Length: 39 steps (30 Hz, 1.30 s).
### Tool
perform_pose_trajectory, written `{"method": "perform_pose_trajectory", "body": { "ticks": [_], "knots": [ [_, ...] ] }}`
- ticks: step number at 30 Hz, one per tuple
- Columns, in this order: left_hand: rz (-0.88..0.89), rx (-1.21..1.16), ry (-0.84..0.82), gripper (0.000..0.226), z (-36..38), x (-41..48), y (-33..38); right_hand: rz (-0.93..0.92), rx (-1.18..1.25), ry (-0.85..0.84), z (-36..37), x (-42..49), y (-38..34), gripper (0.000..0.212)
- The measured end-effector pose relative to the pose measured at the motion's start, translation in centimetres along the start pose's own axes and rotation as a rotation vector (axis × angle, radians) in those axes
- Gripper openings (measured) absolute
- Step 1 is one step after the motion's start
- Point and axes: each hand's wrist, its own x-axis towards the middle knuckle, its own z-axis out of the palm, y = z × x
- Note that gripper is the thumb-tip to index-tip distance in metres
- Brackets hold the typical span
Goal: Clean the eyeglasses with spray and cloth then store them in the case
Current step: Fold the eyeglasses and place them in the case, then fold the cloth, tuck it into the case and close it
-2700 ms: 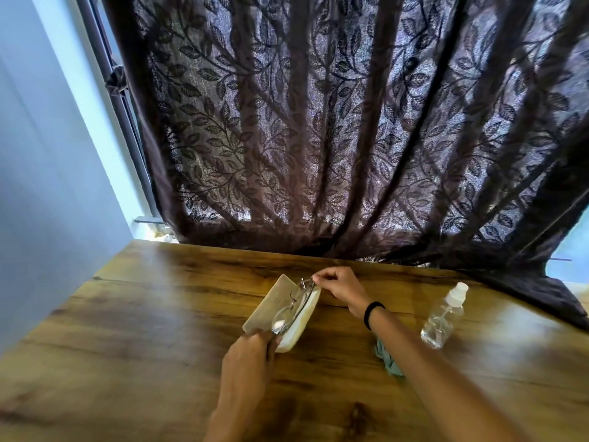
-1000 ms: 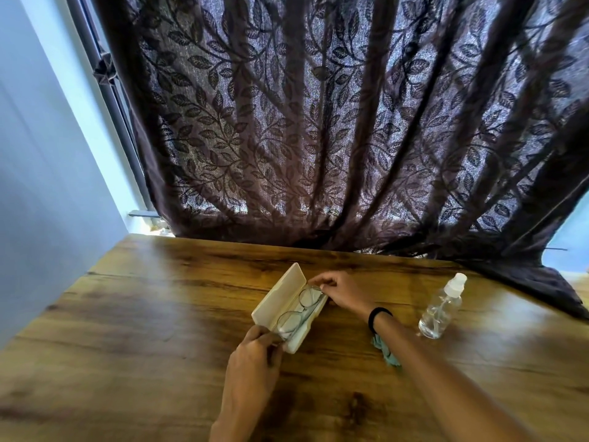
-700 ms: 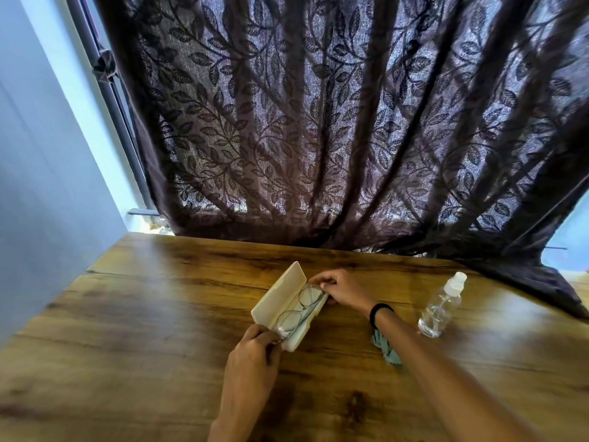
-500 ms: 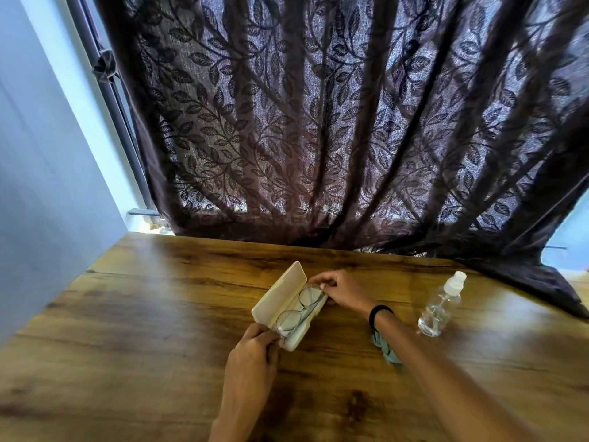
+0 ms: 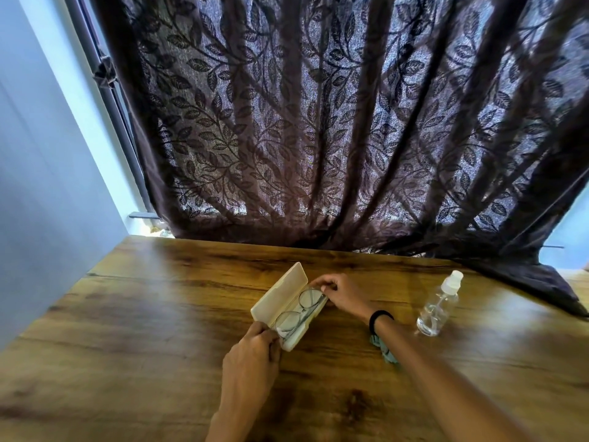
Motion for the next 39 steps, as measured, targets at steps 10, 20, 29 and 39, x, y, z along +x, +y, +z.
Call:
{"method": "perform_pose_trajectory", "body": {
  "ticks": [10,20,29,39],
  "knots": [
    [0.049,0.041,-0.031,0.022,0.0,1.0,-0.4,0.009,-0.002,0.002,0.0,0.1,0.2,0.033],
    [0.040,0.012,0.011,0.021,-0.3,0.5,-0.2,0.042,0.088,0.037,-0.6,-0.5,0.4,0.030],
    [0.127,-0.053,0.067,0.017,-1.7,2.0,2.7,-0.009,0.112,0.152,-3.2,-3.2,-0.1,0.026],
    [0.317,-0.126,-0.074,0.017,1.8,5.6,9.5,-0.144,0.271,0.452,-9.8,-8.8,-0.2,0.018]
  ]
}}
